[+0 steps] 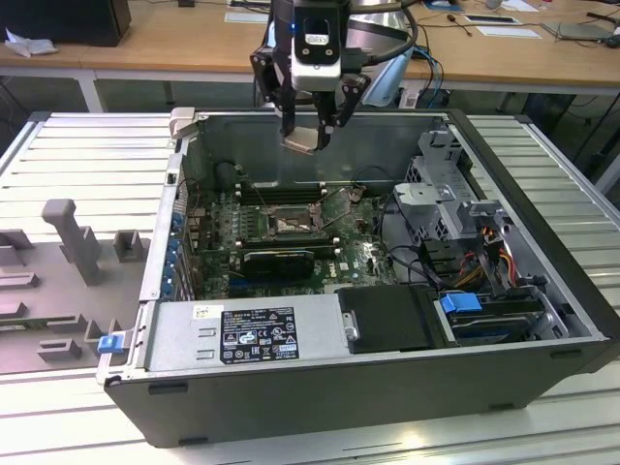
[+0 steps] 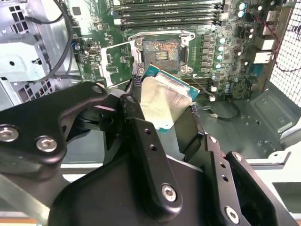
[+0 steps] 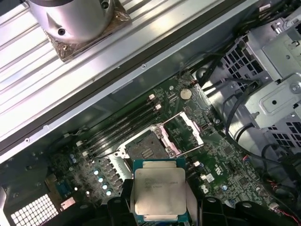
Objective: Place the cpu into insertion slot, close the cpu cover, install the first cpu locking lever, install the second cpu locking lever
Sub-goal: 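Place the cpu into insertion slot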
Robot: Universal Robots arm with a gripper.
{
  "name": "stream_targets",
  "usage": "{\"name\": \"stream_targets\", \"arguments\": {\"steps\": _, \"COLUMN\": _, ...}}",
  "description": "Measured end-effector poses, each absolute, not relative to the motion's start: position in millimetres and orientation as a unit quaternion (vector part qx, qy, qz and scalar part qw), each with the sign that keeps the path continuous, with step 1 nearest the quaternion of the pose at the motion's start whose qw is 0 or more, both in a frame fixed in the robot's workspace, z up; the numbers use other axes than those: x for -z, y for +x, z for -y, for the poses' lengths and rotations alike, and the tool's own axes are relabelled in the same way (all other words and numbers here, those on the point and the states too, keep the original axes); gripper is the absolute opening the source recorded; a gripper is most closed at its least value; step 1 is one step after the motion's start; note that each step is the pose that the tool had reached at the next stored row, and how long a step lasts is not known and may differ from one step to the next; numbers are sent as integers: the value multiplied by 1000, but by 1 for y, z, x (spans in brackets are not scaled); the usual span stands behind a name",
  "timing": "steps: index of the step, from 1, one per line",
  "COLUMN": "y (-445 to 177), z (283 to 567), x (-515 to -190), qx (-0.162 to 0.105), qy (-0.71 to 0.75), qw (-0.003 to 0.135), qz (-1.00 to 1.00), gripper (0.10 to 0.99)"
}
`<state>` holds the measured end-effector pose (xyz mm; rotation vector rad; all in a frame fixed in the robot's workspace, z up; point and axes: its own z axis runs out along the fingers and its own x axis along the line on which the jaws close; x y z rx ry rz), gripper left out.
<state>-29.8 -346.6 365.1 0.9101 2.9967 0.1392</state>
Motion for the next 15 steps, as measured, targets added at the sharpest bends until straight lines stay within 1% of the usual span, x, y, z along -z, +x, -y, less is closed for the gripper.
{"name": "stream_targets", "arguments": {"steps": 15, "y": -30, "z": 347, "x": -365, "qx": -44, "qy": 345, "qw": 6, "qz": -938, "gripper": 525}}
